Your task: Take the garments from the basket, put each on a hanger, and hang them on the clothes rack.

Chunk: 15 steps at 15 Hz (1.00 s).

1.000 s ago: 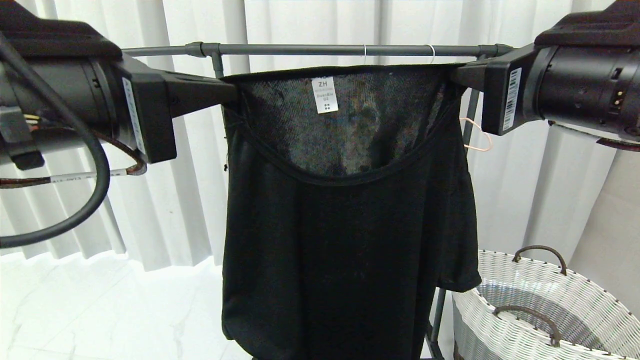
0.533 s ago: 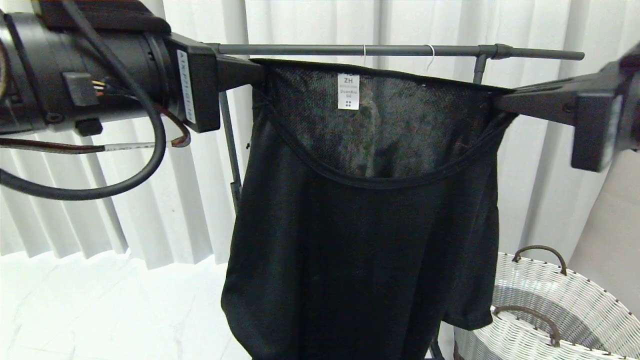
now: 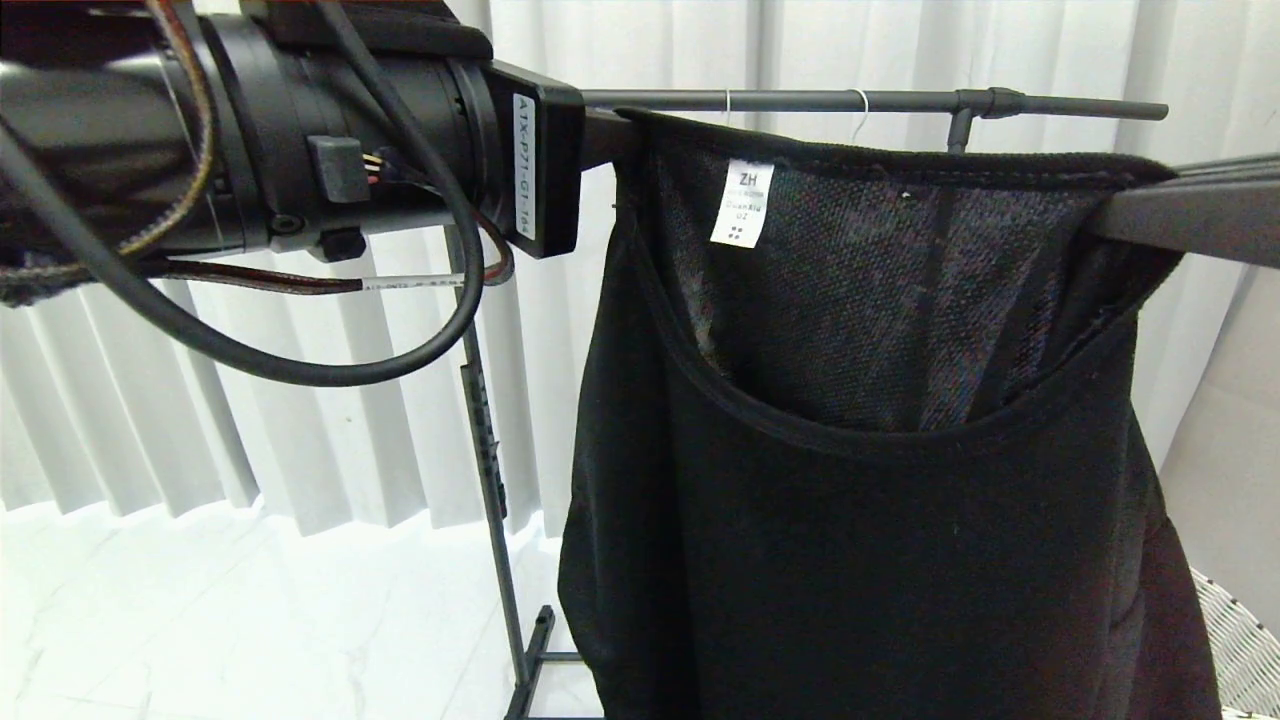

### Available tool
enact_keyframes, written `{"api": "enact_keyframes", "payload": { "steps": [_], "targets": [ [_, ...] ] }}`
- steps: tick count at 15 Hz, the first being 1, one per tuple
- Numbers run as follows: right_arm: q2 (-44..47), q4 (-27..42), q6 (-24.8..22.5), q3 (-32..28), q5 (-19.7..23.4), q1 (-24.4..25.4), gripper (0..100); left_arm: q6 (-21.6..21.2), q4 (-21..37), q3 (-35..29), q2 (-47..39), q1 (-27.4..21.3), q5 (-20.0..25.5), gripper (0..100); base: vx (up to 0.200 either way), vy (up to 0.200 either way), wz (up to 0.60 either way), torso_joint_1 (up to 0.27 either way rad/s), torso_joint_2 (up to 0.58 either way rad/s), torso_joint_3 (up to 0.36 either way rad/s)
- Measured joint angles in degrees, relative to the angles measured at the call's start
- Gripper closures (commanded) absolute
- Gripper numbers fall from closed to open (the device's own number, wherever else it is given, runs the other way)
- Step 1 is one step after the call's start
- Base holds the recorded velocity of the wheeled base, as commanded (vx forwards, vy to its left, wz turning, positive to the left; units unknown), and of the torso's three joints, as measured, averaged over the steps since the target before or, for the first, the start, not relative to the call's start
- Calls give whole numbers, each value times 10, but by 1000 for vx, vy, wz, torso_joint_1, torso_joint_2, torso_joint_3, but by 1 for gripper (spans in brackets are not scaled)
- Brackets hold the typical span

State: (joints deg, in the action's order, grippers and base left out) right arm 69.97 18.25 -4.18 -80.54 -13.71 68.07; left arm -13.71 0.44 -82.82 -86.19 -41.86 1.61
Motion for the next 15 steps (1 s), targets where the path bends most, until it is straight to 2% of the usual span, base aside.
{"api": "enact_keyframes", "payload": {
  "steps": [4, 7, 9, 13, 15],
  "targets": [
    [0, 0, 0, 1, 2, 2, 100, 1, 0, 0, -2, -2, -1, 100, 0, 0, 0, 0, 0, 0],
    [0, -2, -2, 4, -3, -1, 100, 6, 2, 0, 0, -3, -55, 100, 0, 0, 0, 0, 0, 0],
    [0, -18, -6, 16, -5, -15, 100, 19, 21, 0, 11, -3, -68, 100, 0, 0, 0, 0, 0, 0],
    [17, -167, -54, 59, -4, -75, 100, 61, 185, 0, 67, -19, -68, 100, 0, 0, 0, 0, 0, 0],
    [45, -227, -62, 65, -4, -94, 100, 108, 225, 0, 94, -53, -68, 100, 0, 0, 0, 0, 0, 0]
  ]
}}
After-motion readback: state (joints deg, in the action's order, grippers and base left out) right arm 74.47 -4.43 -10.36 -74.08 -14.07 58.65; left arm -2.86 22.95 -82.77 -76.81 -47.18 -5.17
